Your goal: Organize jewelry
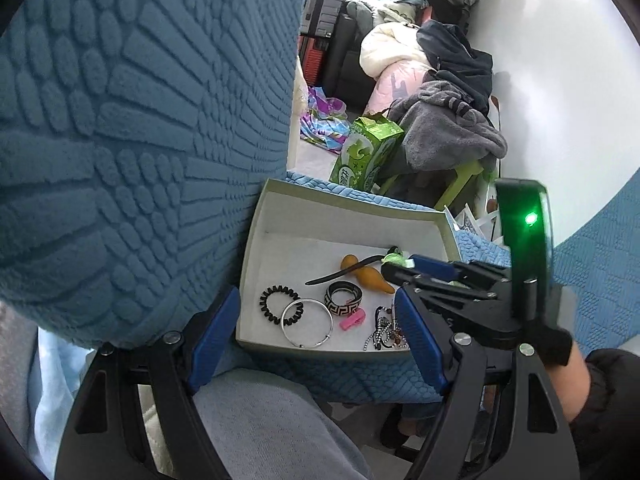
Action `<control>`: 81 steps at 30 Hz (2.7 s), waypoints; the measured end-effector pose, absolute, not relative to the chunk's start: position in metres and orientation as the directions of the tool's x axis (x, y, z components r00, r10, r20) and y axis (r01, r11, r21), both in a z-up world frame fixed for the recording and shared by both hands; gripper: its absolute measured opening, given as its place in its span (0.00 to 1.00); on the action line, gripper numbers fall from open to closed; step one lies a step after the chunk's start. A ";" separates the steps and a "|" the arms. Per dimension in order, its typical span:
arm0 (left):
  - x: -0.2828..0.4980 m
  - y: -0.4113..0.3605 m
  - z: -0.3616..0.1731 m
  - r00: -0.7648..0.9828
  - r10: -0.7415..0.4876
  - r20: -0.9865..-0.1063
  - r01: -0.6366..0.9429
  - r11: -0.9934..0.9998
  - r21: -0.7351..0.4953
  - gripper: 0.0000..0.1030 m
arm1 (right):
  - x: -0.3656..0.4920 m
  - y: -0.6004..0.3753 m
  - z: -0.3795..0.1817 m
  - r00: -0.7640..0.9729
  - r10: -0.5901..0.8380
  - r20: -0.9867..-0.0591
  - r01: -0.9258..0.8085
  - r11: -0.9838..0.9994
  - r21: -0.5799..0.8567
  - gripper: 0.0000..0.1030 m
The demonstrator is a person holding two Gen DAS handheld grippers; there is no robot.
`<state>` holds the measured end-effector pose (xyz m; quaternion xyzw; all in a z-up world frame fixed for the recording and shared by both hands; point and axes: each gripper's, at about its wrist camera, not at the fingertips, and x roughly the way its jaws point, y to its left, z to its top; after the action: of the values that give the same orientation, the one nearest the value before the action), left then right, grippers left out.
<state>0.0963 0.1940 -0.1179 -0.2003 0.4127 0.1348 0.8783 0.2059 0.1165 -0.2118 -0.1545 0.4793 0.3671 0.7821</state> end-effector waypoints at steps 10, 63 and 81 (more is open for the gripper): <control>0.093 0.194 -0.109 0.638 0.075 -0.766 -0.404 0.880 -0.251 0.77 | 0.207 0.119 -0.206 0.286 0.409 -0.867 -0.721 0.687 0.086 0.50; 0.020 0.091 0.010 0.750 0.242 -0.615 -0.404 0.904 -0.137 1.00 | 0.090 -0.080 -0.020 0.635 0.495 -0.593 -0.567 0.820 0.078 1.00; 0.019 0.083 -0.009 0.720 0.210 -0.662 -0.393 0.909 -0.139 1.00 | 0.074 -0.083 -0.037 0.639 0.471 -0.608 -0.550 0.832 0.067 1.00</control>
<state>0.0194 0.0831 -0.0087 -0.1362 0.3363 0.1645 0.9172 0.0743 -0.0833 -0.0368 -0.0624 0.3173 0.2826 0.9031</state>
